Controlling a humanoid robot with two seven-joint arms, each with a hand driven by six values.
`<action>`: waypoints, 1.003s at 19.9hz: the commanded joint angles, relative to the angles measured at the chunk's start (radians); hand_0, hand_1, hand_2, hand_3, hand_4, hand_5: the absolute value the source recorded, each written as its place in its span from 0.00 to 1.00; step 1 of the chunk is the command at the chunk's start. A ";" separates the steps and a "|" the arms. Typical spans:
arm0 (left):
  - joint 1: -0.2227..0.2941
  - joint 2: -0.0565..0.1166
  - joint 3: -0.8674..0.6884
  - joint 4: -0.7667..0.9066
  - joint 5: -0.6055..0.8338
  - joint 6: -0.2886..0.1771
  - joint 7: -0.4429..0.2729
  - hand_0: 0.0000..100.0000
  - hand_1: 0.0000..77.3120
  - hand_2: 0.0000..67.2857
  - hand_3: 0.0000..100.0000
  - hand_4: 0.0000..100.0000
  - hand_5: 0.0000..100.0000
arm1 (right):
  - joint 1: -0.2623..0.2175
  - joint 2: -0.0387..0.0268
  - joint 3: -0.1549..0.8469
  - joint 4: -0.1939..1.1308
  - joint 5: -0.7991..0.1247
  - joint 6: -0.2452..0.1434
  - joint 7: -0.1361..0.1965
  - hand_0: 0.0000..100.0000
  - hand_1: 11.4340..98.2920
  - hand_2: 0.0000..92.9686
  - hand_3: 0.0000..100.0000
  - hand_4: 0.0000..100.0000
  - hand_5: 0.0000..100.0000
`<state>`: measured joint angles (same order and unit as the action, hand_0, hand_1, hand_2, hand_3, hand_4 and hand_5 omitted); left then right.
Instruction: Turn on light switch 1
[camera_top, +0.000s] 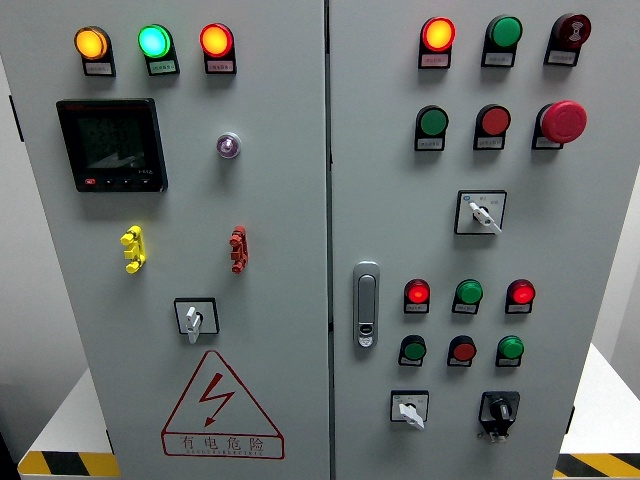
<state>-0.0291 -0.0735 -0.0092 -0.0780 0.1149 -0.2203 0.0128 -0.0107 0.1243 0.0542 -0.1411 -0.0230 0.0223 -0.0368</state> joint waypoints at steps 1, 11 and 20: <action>0.000 0.000 -0.002 0.000 0.000 -0.001 0.001 0.00 0.00 0.00 0.00 0.00 0.00 | 0.000 0.0000 -0.001 0.000 0.000 -0.001 0.000 0.00 0.10 0.00 0.20 0.19 0.11; 0.000 0.000 0.000 0.001 0.000 0.002 0.001 0.00 0.00 0.00 0.00 0.00 0.00 | 0.000 0.0000 -0.001 0.000 0.000 0.001 0.000 0.00 0.10 0.00 0.20 0.19 0.11; 0.002 -0.002 -0.040 0.003 0.094 0.007 0.003 0.00 0.00 0.00 0.00 0.00 0.00 | 0.000 0.0000 -0.001 0.000 0.000 0.001 0.000 0.00 0.10 0.00 0.20 0.19 0.11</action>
<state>-0.0276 -0.0750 -0.0318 -0.0766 0.1994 -0.2137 0.0151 -0.0108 0.1243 0.0538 -0.1411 -0.0230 0.0223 -0.0368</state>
